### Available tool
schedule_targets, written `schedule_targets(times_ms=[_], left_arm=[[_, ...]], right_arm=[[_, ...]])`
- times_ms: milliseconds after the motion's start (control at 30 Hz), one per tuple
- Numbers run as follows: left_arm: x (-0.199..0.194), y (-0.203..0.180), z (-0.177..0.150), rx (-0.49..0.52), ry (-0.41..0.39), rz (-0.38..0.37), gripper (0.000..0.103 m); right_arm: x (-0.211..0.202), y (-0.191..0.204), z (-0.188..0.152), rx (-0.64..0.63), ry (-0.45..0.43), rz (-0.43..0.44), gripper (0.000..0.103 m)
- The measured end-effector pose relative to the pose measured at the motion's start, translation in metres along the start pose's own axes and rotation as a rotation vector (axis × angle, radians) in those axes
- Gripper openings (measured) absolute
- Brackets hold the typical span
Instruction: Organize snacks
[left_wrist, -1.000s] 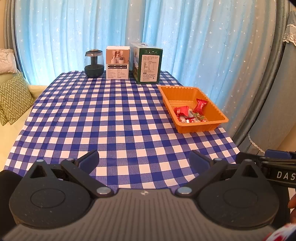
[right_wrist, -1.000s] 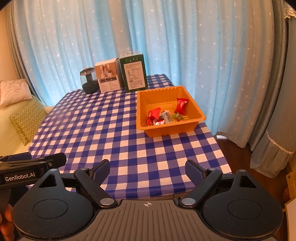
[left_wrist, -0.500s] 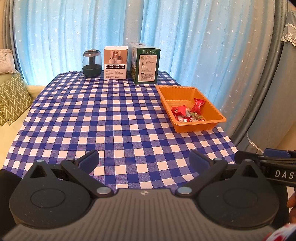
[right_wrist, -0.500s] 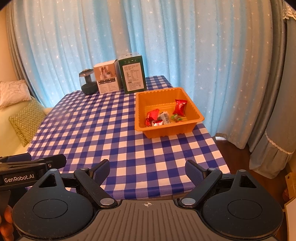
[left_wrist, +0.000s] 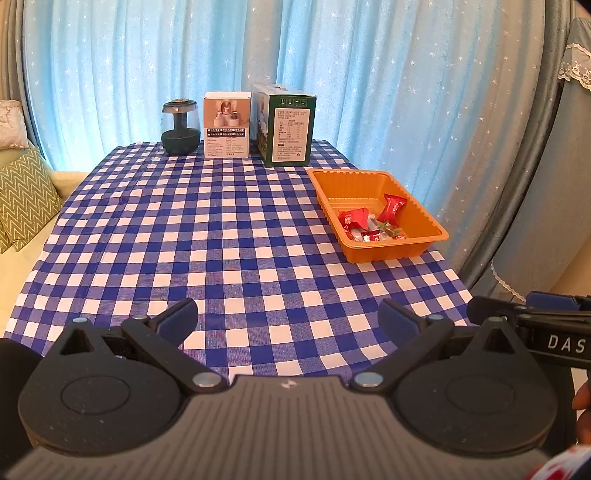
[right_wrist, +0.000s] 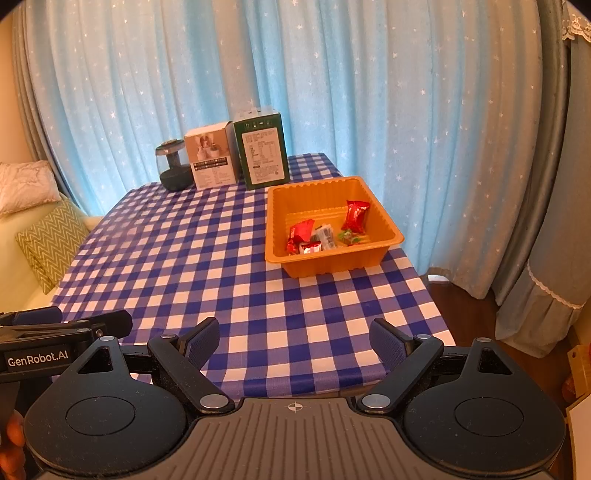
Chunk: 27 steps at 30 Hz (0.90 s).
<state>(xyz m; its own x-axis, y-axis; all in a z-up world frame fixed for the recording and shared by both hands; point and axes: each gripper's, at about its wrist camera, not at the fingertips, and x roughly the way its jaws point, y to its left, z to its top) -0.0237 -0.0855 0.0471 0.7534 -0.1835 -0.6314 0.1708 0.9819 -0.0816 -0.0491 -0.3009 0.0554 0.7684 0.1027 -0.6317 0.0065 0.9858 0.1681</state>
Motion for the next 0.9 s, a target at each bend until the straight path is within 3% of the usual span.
schedule_targets(times_ms=[900], left_arm=[[0.0007, -0.0001, -0.0001, 0.002, 0.002, -0.001, 0.103]], right_arm=[[0.0007, -0.0017, 0.0011, 0.002, -0.002, 0.0, 0.088]])
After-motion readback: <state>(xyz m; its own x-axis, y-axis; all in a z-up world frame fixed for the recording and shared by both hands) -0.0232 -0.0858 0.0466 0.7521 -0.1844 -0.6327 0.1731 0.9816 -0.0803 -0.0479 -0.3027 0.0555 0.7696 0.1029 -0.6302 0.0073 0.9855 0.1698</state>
